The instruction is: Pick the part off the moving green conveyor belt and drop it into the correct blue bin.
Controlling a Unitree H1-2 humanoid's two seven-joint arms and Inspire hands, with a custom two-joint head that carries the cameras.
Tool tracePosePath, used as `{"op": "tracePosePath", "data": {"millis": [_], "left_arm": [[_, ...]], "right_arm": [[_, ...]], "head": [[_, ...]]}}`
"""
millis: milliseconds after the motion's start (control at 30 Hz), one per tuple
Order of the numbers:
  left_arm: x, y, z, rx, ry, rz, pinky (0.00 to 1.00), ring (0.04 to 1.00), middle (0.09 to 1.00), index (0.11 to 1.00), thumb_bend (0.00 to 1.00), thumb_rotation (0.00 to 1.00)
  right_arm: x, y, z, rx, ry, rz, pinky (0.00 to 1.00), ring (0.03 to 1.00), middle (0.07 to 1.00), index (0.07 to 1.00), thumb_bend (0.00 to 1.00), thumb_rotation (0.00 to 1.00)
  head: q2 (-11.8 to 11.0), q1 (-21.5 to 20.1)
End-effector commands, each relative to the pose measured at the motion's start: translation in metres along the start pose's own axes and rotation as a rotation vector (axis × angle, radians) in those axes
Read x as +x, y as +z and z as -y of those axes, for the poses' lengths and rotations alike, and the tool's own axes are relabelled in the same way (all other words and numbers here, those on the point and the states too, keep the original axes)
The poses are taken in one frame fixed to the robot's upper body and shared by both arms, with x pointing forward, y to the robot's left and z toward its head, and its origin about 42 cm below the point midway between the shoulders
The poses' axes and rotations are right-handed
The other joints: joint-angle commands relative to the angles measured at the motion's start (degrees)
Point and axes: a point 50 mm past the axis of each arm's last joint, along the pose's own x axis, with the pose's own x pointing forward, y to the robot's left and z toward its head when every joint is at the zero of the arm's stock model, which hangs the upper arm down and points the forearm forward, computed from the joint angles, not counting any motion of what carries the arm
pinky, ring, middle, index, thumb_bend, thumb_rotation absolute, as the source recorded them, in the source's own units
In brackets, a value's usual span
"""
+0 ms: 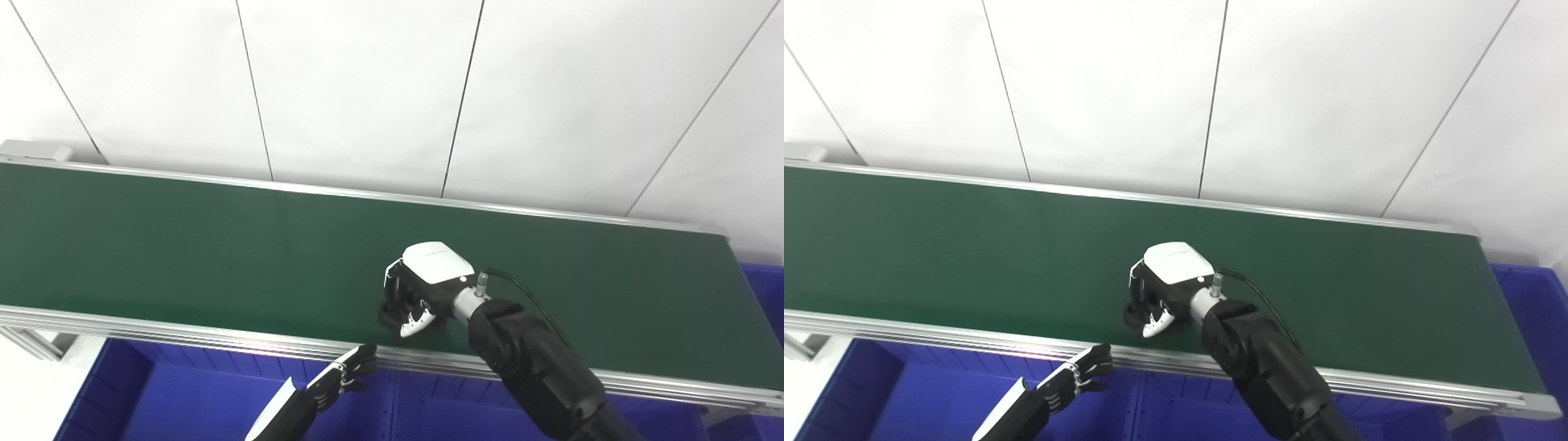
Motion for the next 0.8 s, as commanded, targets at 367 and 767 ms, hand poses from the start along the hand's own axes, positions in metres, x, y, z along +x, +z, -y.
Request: {"op": "tracePosePath", "data": {"millis": [367,767], "left_arm": [[0.003,0.010,-0.005,0.016,0.002,0.067,0.82,0.883,0.921,0.926,0.70,0.14],[0.007,0.009,-0.006,0.013,0.010,0.070,0.81,0.882,0.920,0.923,0.69,0.12]], "right_arm": [[-0.018,-0.006,0.049,-0.198,-0.020,0.055,0.26,0.376,0.468,0.530,0.51,0.00],[-0.048,0.014,0.068,-0.134,-0.130,0.116,0.25,0.392,0.508,0.500,0.51,0.00]], "head": [[0.07,-0.23],[-0.08,-0.49]]}}
